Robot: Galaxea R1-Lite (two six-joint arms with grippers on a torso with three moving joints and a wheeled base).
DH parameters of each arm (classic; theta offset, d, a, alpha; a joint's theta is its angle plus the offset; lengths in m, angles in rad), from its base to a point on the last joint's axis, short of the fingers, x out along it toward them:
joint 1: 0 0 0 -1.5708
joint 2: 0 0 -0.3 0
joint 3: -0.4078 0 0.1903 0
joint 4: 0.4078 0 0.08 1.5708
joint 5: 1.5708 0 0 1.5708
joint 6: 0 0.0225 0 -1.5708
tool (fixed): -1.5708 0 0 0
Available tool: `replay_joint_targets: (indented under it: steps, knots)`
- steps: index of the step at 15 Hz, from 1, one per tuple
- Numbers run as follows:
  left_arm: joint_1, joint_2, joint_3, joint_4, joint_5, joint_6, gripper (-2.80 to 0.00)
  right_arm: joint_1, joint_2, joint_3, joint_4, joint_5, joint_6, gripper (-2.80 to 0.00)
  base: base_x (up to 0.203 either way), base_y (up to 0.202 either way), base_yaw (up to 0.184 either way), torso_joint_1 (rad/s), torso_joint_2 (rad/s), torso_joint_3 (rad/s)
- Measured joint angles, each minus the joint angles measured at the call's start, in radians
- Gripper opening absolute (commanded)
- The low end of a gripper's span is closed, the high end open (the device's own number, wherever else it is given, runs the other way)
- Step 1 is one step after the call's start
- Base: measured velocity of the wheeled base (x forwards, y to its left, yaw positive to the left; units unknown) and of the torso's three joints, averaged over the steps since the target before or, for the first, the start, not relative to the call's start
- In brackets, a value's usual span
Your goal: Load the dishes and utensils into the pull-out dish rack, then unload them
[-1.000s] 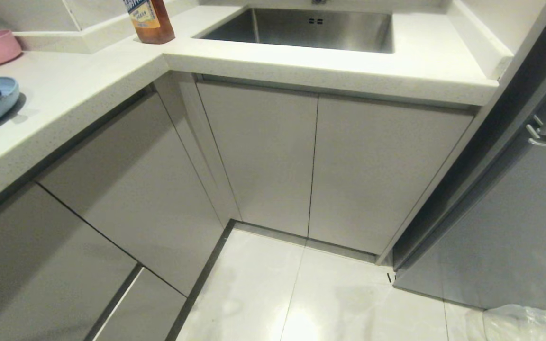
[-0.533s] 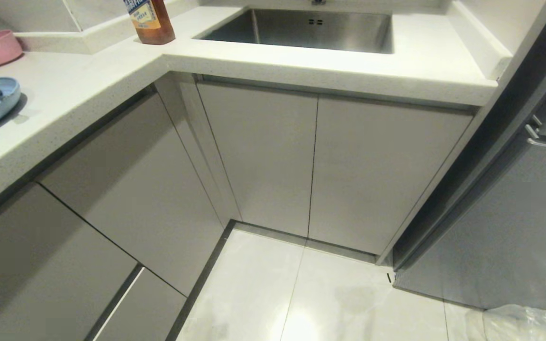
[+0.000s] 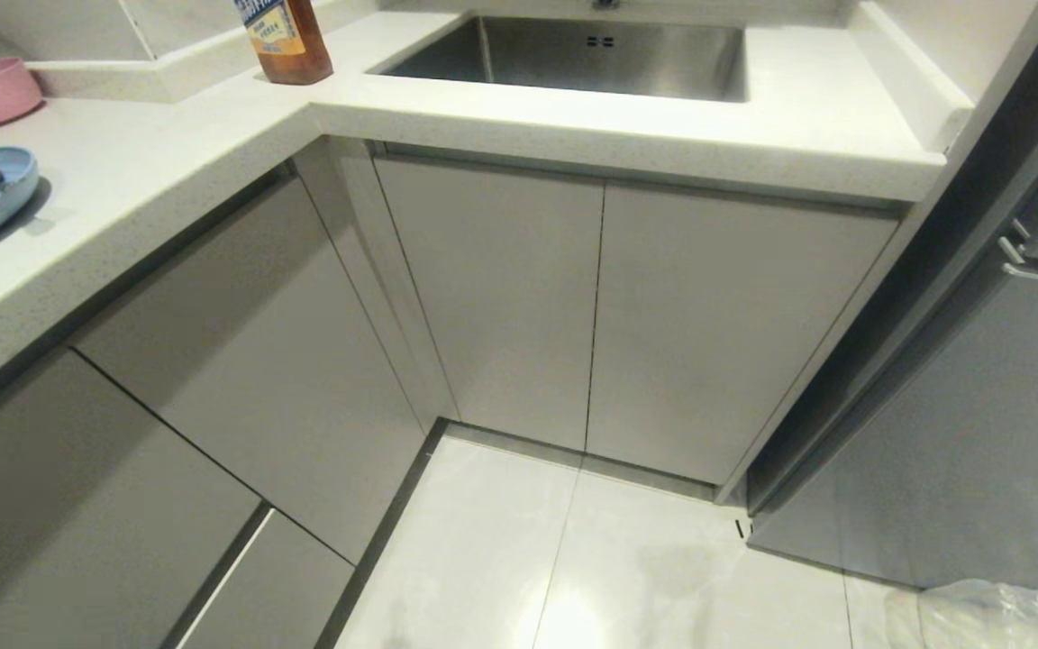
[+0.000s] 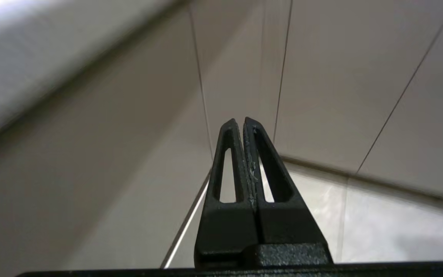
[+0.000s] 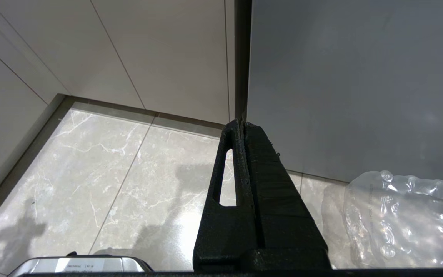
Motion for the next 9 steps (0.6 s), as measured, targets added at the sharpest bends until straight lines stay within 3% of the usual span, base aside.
replay_joint_targets:
  steps: [2,4,9]
  knots:
    - [0.0,-0.013,0.05,-0.018,-0.052,-0.047,-2.8,0.0,0.0,0.0,0.0,0.0,0.0,-2.8,0.0,0.0,0.0,0.0,0.0,0.0]
    - [0.0,-0.018,0.064,0.098,-0.131,-0.07,-2.8,0.0,0.0,0.0,0.0,0.0,0.0,-2.8,0.0,0.0,0.0,0.0,0.0,0.0]
    - [0.0,-0.02,0.067,0.125,-0.153,-0.067,-2.8,0.0,0.0,0.0,0.0,0.0,0.0,-2.8,0.0,0.0,0.0,0.0,0.0,0.0]
